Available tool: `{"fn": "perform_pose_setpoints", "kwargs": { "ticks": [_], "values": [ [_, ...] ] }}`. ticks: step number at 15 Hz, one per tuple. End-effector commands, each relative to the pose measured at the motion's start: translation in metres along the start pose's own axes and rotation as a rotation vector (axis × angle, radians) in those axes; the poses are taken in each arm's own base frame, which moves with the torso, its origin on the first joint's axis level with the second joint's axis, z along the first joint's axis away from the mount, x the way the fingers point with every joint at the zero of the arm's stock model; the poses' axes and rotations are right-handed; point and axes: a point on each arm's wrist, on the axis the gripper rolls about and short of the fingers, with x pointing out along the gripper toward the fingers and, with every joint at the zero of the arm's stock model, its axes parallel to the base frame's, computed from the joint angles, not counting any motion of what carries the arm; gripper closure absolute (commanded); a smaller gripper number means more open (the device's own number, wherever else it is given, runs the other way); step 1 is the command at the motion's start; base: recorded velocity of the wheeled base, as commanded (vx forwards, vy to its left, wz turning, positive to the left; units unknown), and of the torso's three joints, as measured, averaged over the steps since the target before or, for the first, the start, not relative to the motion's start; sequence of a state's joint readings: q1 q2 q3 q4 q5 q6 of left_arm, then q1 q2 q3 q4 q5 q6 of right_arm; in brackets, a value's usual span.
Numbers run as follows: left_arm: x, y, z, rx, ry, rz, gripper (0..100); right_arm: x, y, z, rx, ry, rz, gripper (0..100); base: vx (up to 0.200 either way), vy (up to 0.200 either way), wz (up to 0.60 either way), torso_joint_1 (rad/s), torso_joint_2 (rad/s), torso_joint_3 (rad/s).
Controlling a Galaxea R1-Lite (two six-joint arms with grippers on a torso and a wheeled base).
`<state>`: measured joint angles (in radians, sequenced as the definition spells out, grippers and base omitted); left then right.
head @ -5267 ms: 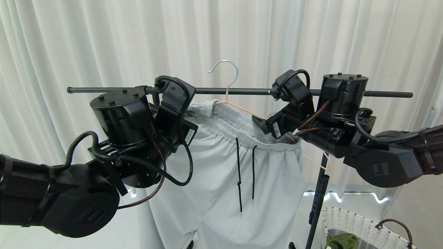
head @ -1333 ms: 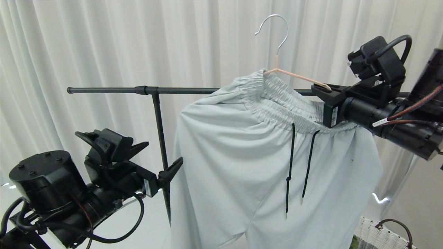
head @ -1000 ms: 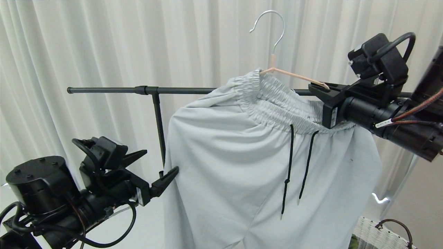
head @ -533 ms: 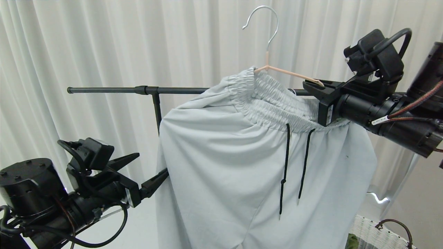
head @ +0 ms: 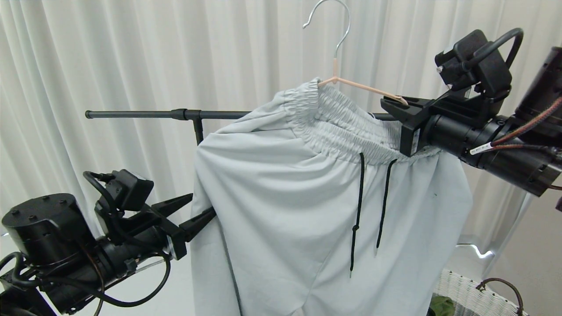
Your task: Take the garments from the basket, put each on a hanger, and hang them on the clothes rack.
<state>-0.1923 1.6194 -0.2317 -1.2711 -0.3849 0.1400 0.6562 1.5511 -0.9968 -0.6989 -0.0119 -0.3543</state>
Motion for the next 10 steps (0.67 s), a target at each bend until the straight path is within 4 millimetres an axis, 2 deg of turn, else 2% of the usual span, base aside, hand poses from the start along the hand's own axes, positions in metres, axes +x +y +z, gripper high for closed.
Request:
{"fn": "perform_pose_setpoints", "kwargs": {
  "ticks": [1, 4, 10],
  "values": [
    [0.006, 0.002, -0.001, -0.001, 0.006, 0.001, 100, 0.001, -0.002, 0.000, -0.001, 0.000, -0.008, 100, 0.000, 0.000, 0.00, 0.000, 0.00, 0.000],
    [0.014, 0.014, -0.006, -0.009, 0.022, 0.036, 100, 0.002, -0.018, 0.000, -0.009, 0.002, -0.067, 100, 0.000, 0.000, 0.00, 0.000, 0.00, 0.000],
    [0.014, 0.030, -0.007, -0.010, 0.023, 0.100, 100, -0.002, -0.040, 0.002, -0.020, -0.003, -0.146, 100, 0.000, 0.000, 0.00, 0.000, 0.00, 0.000]
  ]
}}
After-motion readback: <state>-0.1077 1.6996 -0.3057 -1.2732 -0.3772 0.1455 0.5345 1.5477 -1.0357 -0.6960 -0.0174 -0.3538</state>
